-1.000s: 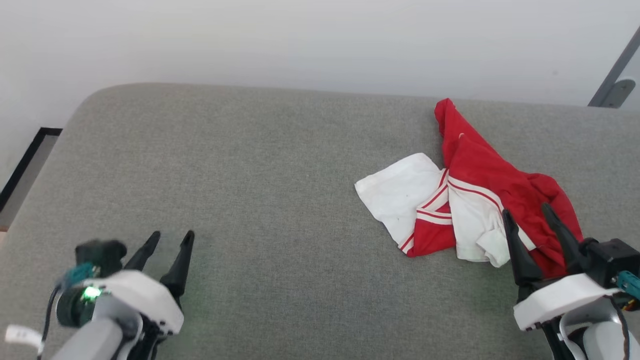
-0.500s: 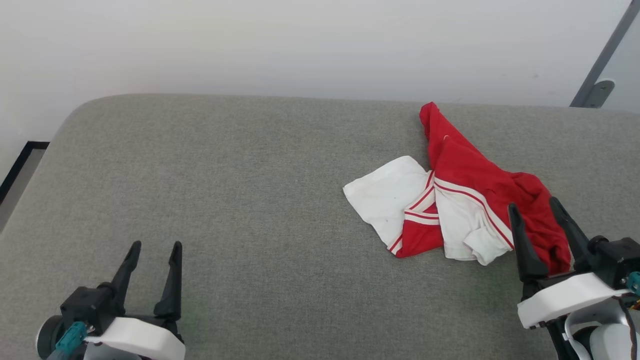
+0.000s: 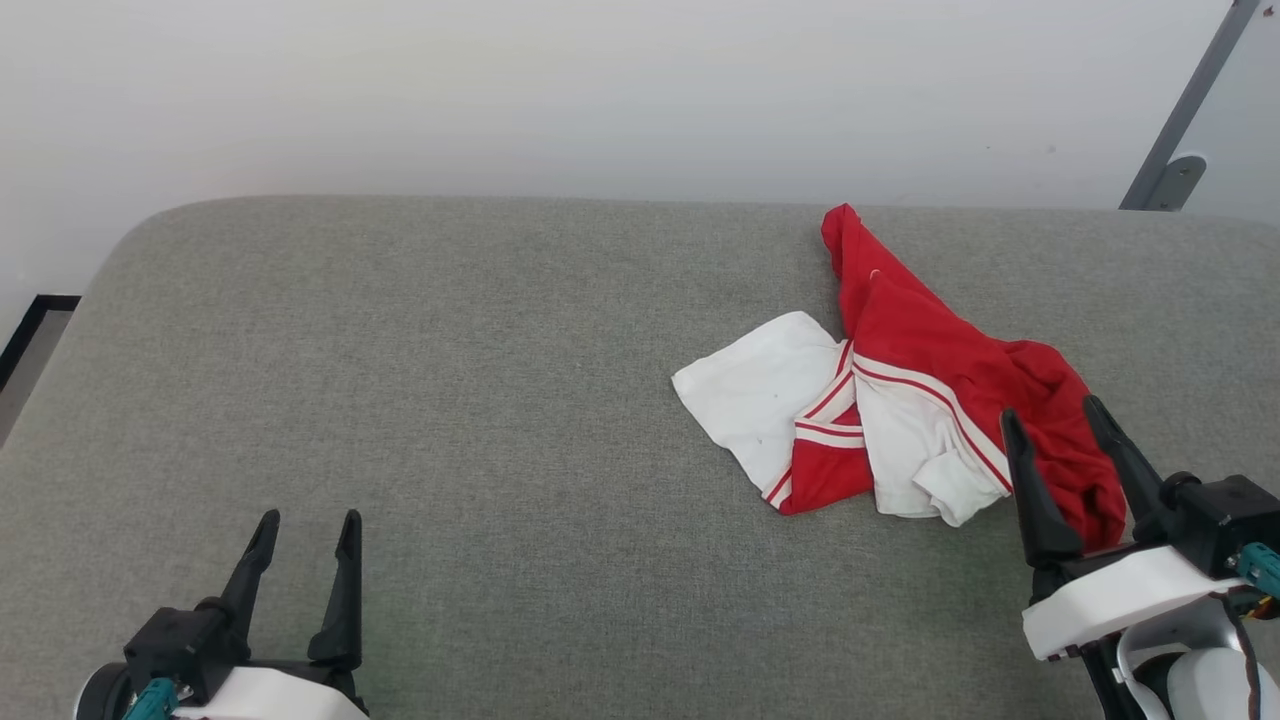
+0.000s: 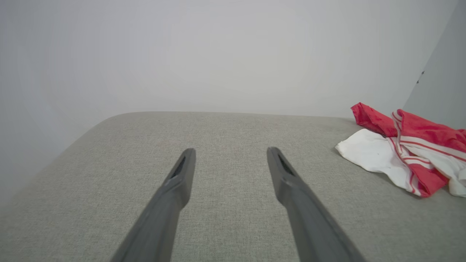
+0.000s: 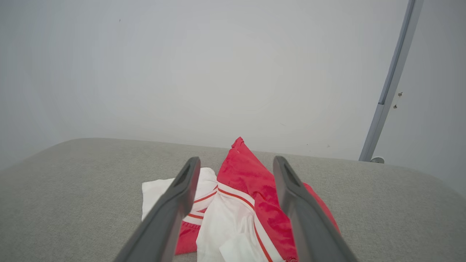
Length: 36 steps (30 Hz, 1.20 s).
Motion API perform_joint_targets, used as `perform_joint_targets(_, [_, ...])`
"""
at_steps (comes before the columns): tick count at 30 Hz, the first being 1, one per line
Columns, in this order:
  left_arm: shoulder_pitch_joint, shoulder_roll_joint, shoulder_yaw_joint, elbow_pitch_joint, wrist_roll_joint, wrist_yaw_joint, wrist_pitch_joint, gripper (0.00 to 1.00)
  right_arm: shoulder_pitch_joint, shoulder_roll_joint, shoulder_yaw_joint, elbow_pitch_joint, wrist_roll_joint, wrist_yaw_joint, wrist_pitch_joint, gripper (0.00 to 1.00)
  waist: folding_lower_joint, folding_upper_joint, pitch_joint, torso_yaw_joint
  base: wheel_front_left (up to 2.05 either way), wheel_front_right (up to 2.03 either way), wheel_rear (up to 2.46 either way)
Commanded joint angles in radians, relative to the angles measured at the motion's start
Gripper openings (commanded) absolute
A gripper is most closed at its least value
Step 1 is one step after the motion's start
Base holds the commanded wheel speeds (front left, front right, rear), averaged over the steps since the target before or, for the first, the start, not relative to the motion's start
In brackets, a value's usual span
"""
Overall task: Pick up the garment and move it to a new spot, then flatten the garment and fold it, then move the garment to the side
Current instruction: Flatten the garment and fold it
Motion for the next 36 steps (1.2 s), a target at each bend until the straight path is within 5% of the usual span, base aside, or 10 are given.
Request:
perform_joint_targets(1, [0.008,-0.007,0.011,0.002,0.015,-0.010,-0.005,1.00,-0.002,0.000,0.002,-0.003,0.002,0.000,-0.002,1.00,0.0000,0.0000,0.000,-0.001,0.00,0.00,0.00])
perform_joint_targets(13, [0.009,-0.057,0.048,-0.002,0.052,-0.036,-0.005,1.00,-0.019,-0.036,0.040,0.011,-0.012,0.000,0.071,1.00,0.0000,0.0000,0.028,0.004,0.00,0.00,0.00])
perform_joint_targets(19, [-0.022,-0.083,0.058,0.003,0.056,-0.041,-0.005,1.00,-0.121,-0.200,0.253,0.022,0.011,0.000,0.346,1.00,0.0000,0.0000,0.089,0.024,0.00,0.00,0.00])
perform_joint_targets(28, [-0.080,-0.131,0.043,0.007,0.043,-0.045,-0.005,1.00,-0.305,-0.532,0.542,-0.081,0.163,0.000,0.745,1.00,0.0000,0.0000,0.200,0.088,0.00,0.00,0.00])
perform_joint_targets(36, [-0.132,-0.150,0.023,0.013,0.021,-0.045,-0.005,1.00,-0.407,-0.624,0.671,-0.099,0.207,0.000,0.823,1.00,0.0000,0.0000,0.281,0.127,0.00,0.00,0.00])
